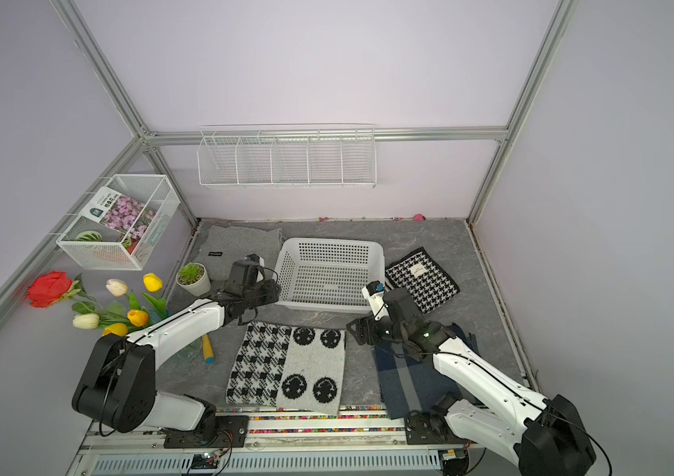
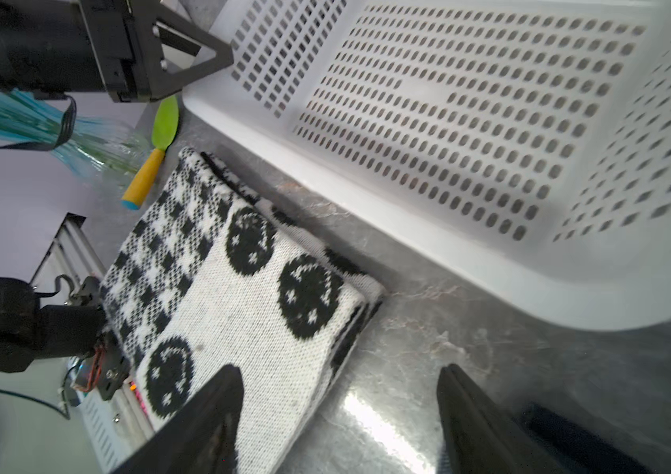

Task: Put the folded scarf in the basket
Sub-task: Adjust the basket at the center of the board, then pick up the scarf at the center of the board.

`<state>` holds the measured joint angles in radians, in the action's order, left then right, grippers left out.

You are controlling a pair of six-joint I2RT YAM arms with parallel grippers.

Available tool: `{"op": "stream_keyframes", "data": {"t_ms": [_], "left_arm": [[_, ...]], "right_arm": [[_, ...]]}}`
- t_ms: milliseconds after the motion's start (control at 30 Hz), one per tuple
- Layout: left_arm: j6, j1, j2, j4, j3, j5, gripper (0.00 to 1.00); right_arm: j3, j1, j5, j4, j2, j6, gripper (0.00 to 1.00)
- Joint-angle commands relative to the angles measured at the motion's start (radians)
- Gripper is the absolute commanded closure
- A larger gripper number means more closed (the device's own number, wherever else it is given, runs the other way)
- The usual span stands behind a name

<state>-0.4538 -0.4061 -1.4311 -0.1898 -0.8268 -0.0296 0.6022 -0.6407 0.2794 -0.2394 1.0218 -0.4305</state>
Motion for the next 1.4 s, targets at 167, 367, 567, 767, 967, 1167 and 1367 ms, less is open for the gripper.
{"op": "stream_keyframes", "data": {"t_ms": [167, 367, 567, 767, 967, 1167, 1367], "left_arm": [[0.022, -0.006, 0.182, -0.029, 0.091, -0.011, 0.45], [-0.002, -0.020, 0.266, 0.043, 0.199, -0.002, 0.43], [0.031, -0.022, 0.298, 0.051, 0.212, 0.006, 0.43], [0.087, -0.094, 0.358, -0.025, 0.185, 0.140, 0.41], [0.085, -0.097, 0.346, -0.023, 0.188, 0.123, 0.41], [0.092, -0.122, 0.442, -0.022, 0.209, 0.182, 0.44], [0.087, -0.123, 0.389, -0.010, 0.209, 0.143, 0.44]], "right_arm": [[-0.126, -0.192, -0.116, 0.089, 0.009, -0.156, 0.19], [-0.195, -0.200, -0.092, 0.282, 0.112, -0.243, 0.17], [-0.161, -0.229, -0.092, 0.358, 0.260, -0.278, 0.17], [-0.081, -0.273, -0.139, 0.356, 0.453, -0.270, 0.20], [-0.065, -0.278, -0.125, 0.438, 0.582, -0.276, 0.42], [-0.035, -0.258, -0.141, 0.323, 0.583, -0.218, 0.84], [-0.090, -0.139, -0.107, 0.160, 0.410, -0.137, 0.88]]}}
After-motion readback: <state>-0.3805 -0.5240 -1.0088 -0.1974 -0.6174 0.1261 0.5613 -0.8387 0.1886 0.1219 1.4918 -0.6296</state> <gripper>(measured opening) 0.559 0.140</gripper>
